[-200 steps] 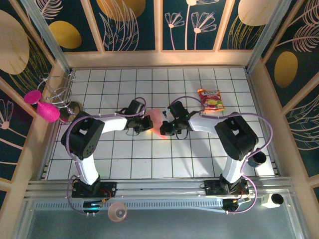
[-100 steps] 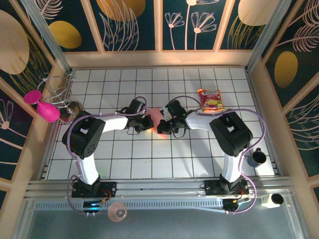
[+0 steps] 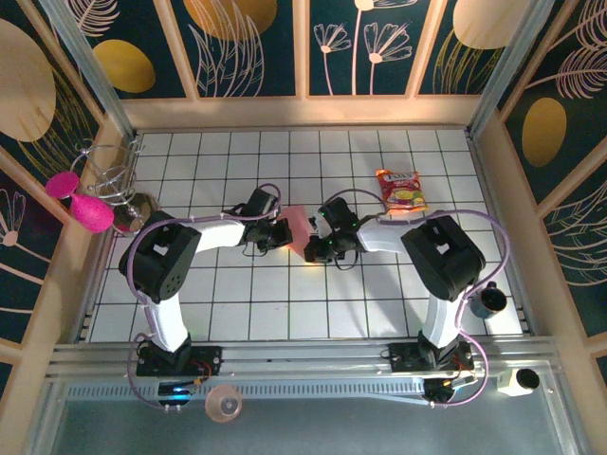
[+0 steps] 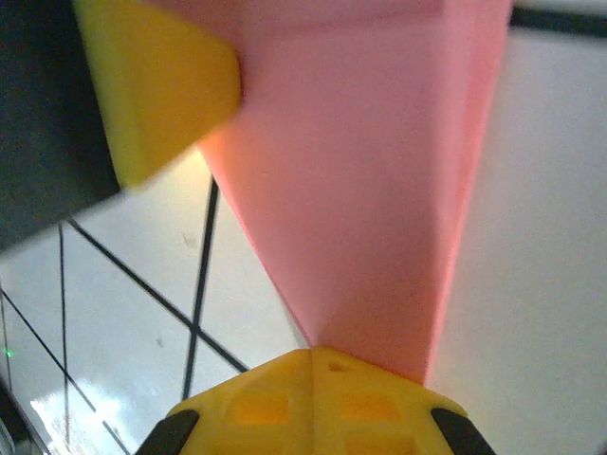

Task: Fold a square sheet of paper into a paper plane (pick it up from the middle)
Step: Third fold the triangle at the center of the table.

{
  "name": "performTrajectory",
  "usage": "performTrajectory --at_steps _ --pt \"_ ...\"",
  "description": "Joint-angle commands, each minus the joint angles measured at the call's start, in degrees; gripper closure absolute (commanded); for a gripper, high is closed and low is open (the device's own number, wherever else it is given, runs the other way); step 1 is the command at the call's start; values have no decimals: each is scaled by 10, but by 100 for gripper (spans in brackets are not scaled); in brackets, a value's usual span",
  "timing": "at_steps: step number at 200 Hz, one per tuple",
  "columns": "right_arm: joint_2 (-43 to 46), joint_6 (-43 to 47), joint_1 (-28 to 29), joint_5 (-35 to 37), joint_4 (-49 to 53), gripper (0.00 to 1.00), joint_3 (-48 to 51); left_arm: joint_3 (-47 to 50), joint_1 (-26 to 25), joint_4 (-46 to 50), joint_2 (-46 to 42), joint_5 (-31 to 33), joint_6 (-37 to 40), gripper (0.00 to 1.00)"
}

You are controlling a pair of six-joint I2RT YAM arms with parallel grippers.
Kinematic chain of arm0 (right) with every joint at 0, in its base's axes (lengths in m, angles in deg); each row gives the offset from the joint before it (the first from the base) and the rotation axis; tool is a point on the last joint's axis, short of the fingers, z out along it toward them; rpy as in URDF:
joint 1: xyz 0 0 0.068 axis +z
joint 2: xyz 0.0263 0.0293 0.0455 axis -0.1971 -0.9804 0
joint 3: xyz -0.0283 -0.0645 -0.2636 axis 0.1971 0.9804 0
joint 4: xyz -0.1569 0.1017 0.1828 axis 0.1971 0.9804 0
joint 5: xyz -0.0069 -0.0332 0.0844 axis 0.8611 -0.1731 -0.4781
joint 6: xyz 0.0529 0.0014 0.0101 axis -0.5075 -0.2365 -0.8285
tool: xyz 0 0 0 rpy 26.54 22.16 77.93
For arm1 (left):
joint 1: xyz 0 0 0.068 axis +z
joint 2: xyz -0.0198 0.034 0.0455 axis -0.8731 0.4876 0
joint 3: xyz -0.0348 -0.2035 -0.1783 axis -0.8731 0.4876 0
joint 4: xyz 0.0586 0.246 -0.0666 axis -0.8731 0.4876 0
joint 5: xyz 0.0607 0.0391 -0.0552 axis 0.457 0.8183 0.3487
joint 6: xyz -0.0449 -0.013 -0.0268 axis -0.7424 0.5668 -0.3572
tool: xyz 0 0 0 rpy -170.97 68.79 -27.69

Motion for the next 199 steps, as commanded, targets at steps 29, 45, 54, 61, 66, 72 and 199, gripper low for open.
performTrajectory --at_steps 29,45,54,61,66,72,199 --pt "76 12 -9 4 62 100 78 19 3 37 32 28 3 95" --pt "113 3 -10 7 39 100 69 9 3 27 25 11 1 94" --pt "132 -8 -10 9 19 100 62 7 3 17 16 -2 -4 93" --pt "141 -19 -9 10 4 100 55 7 3 8 6 -11 -11 92" --pt "143 -26 -9 11 -5 100 50 7 3 0 -2 -15 -18 90" --pt "143 -36 -9 14 -16 100 44 7 3 -12 -14 -18 -29 87" --pt "-32 -119 -18 75 -31 91 -58 140 48 -146 -128 -24 -158 64"
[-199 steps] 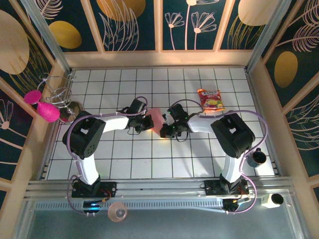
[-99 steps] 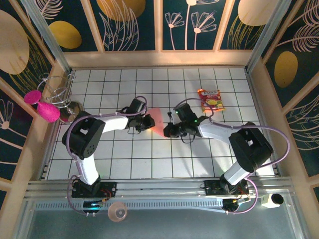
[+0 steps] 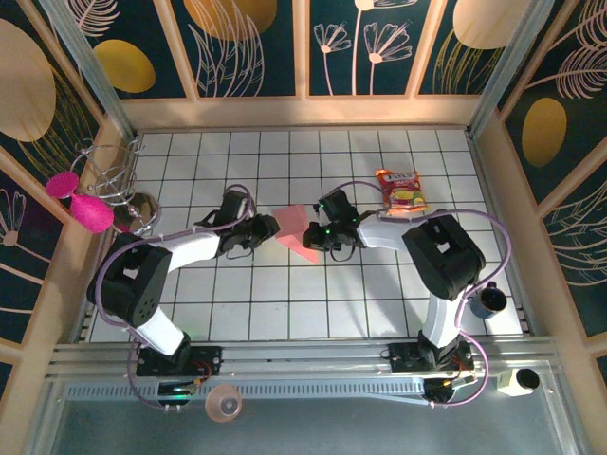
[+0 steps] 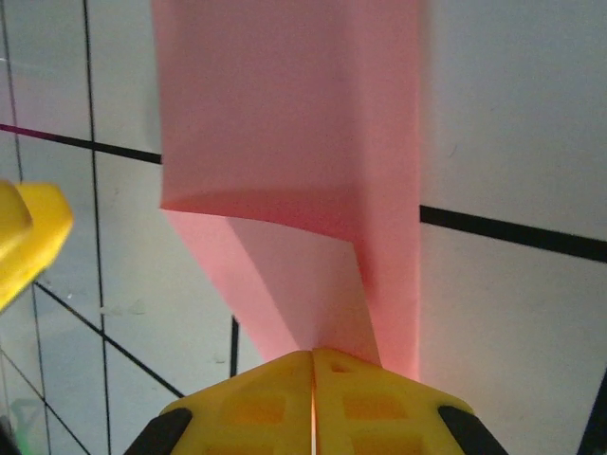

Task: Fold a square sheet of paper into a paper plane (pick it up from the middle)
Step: Third fold the triangle at the center of the table, then fourth fold the wing at the center of the table.

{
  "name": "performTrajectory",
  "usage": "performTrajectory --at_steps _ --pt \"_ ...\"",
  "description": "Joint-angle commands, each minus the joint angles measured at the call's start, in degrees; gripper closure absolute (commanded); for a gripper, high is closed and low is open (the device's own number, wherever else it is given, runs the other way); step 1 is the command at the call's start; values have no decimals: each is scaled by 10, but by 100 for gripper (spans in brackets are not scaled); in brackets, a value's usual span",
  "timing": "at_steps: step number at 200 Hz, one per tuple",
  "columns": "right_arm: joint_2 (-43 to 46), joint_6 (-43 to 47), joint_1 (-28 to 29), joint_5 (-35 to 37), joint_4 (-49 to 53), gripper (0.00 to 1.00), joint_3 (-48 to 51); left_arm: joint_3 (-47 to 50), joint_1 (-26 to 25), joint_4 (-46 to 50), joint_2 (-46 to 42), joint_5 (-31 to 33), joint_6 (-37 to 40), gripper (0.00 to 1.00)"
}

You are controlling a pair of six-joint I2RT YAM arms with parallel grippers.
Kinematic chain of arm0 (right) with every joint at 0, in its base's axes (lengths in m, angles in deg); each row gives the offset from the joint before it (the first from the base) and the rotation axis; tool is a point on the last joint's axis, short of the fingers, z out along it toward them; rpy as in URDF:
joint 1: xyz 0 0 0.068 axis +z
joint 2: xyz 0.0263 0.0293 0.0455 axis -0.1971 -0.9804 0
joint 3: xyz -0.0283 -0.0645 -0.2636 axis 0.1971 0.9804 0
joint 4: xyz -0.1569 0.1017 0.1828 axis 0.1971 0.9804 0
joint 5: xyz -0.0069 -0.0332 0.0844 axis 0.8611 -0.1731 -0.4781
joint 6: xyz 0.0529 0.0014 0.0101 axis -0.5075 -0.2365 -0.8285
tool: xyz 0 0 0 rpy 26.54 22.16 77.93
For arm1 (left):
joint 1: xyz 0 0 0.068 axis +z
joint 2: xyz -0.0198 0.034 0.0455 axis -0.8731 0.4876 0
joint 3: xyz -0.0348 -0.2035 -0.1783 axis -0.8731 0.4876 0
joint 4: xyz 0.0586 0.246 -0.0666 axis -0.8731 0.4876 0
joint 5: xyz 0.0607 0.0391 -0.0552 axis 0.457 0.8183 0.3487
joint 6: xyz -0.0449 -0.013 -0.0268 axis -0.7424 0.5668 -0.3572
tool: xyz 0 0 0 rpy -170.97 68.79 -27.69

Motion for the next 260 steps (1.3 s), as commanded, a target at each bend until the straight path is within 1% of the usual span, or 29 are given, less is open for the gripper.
performTrajectory --at_steps 1,28,84,122,135,210,242,260 --pt "-18 -14 -9 15 13 90 -18 18 -2 -52 4 -26 -38 64" --pt "-27 -20 -13 9 12 90 -11 19 -6 -77 26 -49 -51 64" --pt "-33 -31 -21 -8 1 89 10 1 -14 -78 71 -52 -68 64" --pt "-35 -30 -22 -13 -4 89 14 -8 -16 -87 82 -60 -72 71" --pt "-36 -30 -22 -14 -6 89 15 -11 -16 -88 82 -61 -71 74" --pt "-38 -28 -23 -15 -9 89 21 -34 -15 -92 87 -79 -57 73" --pt "-35 -26 -25 -14 -10 89 27 -47 -8 -84 94 -78 -47 73" --pt "-34 -25 -25 -14 -13 89 28 -57 -7 -65 102 -63 -32 74"
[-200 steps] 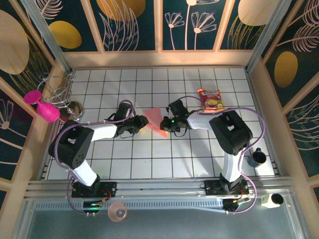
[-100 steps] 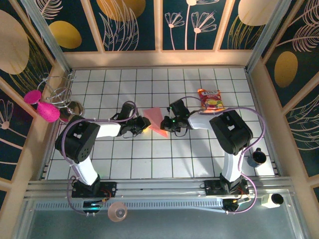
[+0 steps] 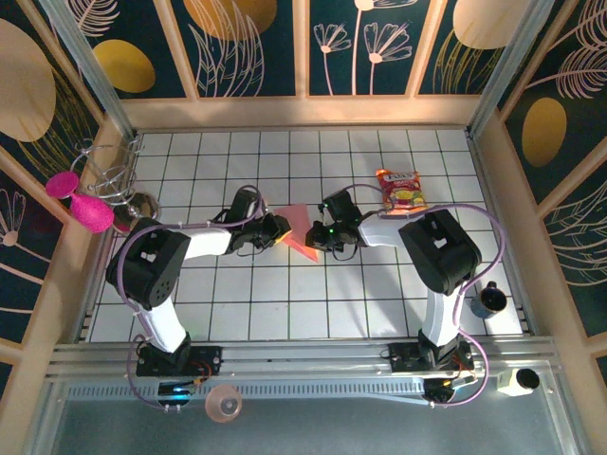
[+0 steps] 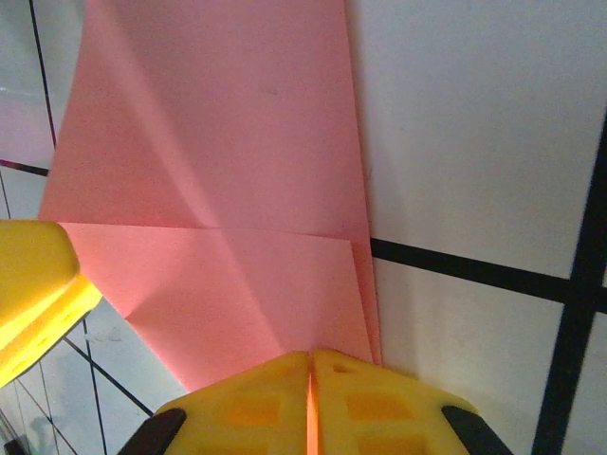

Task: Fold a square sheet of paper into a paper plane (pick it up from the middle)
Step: Fourth fold the wing at the center of the table.

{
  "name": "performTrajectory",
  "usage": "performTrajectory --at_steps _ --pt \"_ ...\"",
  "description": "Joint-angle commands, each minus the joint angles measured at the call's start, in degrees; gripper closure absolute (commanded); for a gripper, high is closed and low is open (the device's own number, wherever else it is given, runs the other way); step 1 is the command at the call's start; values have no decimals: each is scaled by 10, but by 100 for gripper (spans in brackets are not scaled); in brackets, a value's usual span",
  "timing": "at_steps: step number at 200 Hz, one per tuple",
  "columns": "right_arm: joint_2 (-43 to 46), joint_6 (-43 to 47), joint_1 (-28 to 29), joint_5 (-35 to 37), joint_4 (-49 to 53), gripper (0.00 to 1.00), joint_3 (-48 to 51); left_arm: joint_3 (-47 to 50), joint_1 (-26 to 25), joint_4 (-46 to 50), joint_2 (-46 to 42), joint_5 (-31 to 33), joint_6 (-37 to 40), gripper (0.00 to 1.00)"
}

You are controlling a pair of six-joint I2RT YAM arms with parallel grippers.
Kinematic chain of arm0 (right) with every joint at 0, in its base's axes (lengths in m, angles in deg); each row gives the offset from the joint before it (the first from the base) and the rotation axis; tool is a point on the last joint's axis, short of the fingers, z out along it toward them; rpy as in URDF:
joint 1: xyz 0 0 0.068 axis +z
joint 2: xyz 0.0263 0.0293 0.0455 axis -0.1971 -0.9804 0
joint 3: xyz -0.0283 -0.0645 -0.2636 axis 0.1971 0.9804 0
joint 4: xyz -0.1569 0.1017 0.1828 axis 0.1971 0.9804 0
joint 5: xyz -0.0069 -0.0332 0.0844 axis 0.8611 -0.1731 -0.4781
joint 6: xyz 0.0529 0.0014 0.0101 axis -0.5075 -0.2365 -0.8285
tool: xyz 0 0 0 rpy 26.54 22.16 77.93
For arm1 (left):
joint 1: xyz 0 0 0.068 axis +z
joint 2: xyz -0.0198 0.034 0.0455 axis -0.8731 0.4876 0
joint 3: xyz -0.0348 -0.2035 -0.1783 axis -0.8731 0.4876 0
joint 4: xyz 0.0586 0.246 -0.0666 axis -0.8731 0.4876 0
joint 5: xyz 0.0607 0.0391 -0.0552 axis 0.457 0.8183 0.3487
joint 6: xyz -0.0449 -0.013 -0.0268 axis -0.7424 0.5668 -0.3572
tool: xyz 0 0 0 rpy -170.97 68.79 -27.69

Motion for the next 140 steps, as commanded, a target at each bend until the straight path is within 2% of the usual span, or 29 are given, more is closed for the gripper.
performTrajectory --at_steps 1,108,140 --pt "-13 3 -4 7 15 89 17 -20 6 9 19 3 25 74" --pt "12 44 -3 29 19 87 -1 -21 6 47 32 23 23 77" --pt "14 58 3 32 17 86 -7 -17 6 11 34 9 4 87"
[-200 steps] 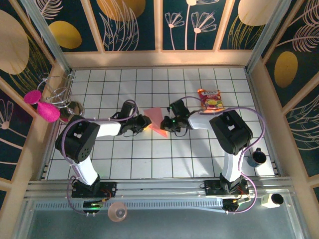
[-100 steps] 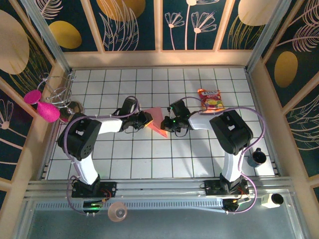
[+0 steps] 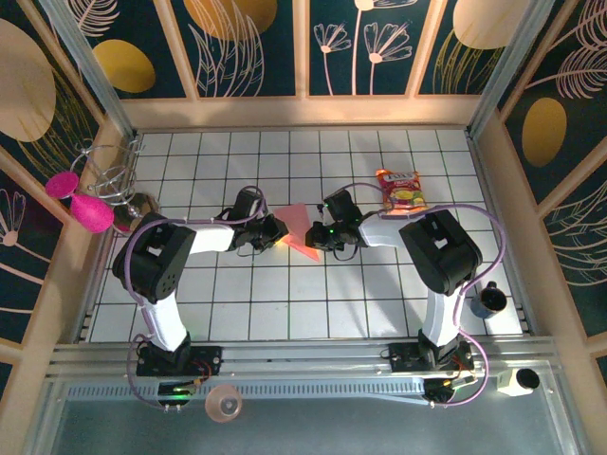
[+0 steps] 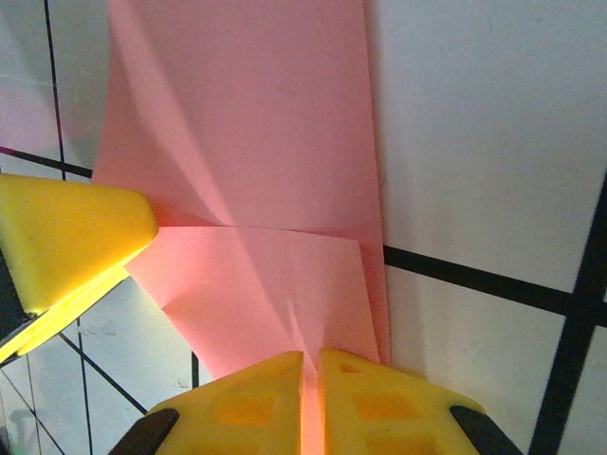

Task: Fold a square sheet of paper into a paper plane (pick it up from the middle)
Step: Fourth fold the wing at the center of the table.

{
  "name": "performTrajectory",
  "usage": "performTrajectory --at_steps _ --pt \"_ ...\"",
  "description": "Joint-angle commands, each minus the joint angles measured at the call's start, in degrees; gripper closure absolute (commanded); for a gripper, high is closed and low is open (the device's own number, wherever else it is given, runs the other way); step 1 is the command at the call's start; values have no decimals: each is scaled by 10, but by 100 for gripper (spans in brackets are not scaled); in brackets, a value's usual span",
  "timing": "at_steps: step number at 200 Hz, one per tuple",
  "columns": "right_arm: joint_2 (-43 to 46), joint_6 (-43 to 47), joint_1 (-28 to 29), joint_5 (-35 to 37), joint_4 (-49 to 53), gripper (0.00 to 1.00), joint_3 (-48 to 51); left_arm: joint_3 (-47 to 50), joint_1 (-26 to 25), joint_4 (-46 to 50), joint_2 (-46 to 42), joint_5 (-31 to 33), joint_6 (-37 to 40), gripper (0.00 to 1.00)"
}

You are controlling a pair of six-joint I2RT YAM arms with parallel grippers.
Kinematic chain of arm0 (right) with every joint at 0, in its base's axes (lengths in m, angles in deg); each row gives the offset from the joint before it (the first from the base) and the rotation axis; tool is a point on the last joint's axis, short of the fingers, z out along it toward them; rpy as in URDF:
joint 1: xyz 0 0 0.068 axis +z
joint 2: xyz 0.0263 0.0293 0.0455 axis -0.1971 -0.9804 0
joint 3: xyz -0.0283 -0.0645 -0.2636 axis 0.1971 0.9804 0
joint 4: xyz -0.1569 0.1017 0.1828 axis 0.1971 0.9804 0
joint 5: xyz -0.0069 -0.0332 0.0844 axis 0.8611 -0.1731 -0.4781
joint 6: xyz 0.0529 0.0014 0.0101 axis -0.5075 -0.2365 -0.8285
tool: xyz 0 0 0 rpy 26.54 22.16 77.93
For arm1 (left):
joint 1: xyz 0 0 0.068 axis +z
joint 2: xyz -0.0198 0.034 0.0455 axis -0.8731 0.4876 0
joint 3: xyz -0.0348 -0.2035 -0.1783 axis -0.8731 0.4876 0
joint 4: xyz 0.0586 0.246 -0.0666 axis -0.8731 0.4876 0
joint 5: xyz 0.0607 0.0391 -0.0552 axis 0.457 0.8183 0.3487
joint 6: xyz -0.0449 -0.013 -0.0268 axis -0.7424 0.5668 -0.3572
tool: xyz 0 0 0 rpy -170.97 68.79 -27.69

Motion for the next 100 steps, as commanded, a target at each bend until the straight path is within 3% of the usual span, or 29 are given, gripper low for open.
performTrajectory --at_steps 1,36,59,100 --pt "11 26 4 29 20 86 -8 3 4 -24 4 -7 -16 88" --pt "51 60 13 71 16 79 -9 3 4 -32 -9 -4 -32 100" --pt "87 106 29 134 19 73 -8 4 4 -30 -27 1 -46 100" --pt "103 170 101 286 16 72 -1 -1 4 -30 -51 11 -72 100"
